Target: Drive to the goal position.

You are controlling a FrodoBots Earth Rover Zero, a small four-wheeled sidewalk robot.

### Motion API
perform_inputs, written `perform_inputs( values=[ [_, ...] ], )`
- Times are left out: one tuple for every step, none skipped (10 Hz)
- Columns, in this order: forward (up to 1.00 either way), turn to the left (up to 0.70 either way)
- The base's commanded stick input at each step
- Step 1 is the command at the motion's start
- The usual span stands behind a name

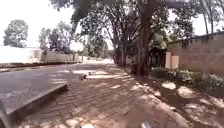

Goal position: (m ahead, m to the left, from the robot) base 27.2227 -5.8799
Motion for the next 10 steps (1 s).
perform_inputs(
  values=[
    [0.5,0.0],
    [0.5,0.0],
    [0.5,0.0],
    [0.5,0.0],
    [0.5,0.0],
    [0.5,0.0],
    [0.5,0.0],
    [0.5,0.0],
    [0.5,0.0],
    [0.5,0.0]
  ],
)
